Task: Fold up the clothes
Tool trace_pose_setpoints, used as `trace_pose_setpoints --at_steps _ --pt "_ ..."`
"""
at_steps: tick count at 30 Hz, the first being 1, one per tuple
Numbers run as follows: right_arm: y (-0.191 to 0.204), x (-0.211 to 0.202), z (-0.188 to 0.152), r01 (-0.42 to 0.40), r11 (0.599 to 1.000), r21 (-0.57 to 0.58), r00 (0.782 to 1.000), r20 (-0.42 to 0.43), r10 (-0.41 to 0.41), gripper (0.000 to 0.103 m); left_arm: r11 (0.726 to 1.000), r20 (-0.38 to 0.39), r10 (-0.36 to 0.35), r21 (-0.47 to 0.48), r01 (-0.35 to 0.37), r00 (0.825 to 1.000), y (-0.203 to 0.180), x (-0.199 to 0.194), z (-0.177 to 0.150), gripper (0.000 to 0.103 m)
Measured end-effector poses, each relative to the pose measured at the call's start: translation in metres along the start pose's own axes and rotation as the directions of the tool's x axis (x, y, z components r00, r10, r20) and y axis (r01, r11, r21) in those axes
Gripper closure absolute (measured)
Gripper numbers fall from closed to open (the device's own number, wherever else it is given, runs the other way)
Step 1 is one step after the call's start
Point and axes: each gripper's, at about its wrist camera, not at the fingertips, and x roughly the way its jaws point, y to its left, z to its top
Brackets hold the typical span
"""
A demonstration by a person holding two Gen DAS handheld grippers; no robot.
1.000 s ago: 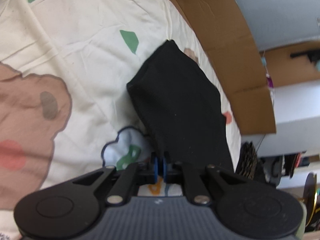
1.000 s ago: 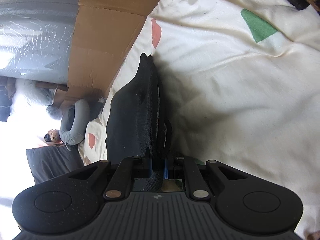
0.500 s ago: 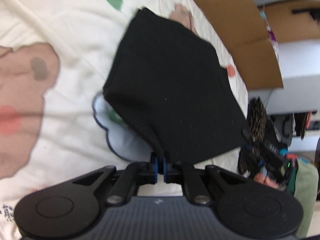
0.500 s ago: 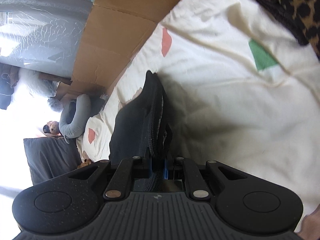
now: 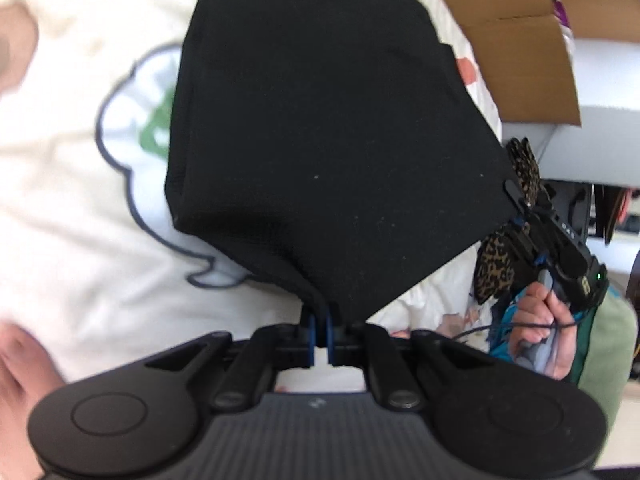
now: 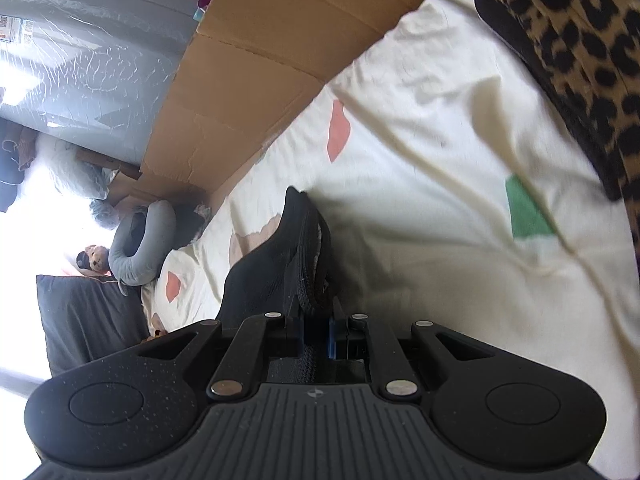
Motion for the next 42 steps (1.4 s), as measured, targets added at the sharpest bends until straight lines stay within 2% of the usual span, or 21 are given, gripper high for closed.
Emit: trace_pose_setpoints --at_steps 4,10,18,24,31,35,37,38,39,42 --pt "0.002 0.001 0.011 0.008 1.0 -0.018 1.0 0.009 -0.008 0.093 1.0 -0.023 0.001 -0.012 -0.001 1.0 -0.008 0.013 -0.003 0.098" --pt "0.005 0.003 0.024 0.019 0.999 -0.038 1.0 0.02 -0.018 0.093 1.0 -0.043 0.014 0.025 -0.013 0.999 -0.023 0.024 -0.006 0.098" --pt "0.006 -0.003 0.039 0.033 0.998 -0.054 0.998 0.05 -0.031 0.093 0.999 -0.078 -0.03 0.023 0.032 0.996 -0.035 0.039 -0.014 0.098" --pt "0.001 0.0 0.045 0.063 0.995 -0.076 0.997 0.048 -0.059 0.093 0.998 -0.097 -0.055 -0.013 0.054 0.994 -0.021 0.054 -0.021 0.098" --pt "-0.015 0.01 0.04 0.154 0.983 -0.096 0.988 0.029 -0.152 0.093 0.999 -0.164 -0.044 -0.034 0.039 0.986 -0.009 0.066 -0.029 0.097" --pt "-0.021 0.006 0.038 0.153 0.985 -0.078 0.988 0.029 -0.151 0.085 0.999 -0.216 -0.038 -0.031 0.032 0.976 -0.013 0.068 -0.035 0.101" --pt "-0.021 0.001 0.036 0.153 0.985 -0.079 0.988 0.033 -0.151 0.076 0.999 -0.235 -0.041 -0.014 0.039 0.971 -0.02 0.067 -0.037 0.101" --pt "-0.021 -0.002 0.034 0.154 0.985 -0.081 0.988 0.035 -0.152 0.068 0.999 -0.237 -0.045 0.002 0.047 0.971 -0.021 0.065 -0.036 0.099" --pt "-0.021 -0.004 0.032 0.153 0.985 -0.08 0.988 0.034 -0.151 0.066 0.998 -0.233 -0.048 0.019 0.054 0.971 -0.021 0.061 -0.032 0.098" --pt "-0.024 -0.011 0.025 0.144 0.987 -0.066 0.989 0.026 -0.143 0.066 0.995 -0.186 -0.056 0.073 0.071 0.981 -0.033 0.058 -0.021 0.089"
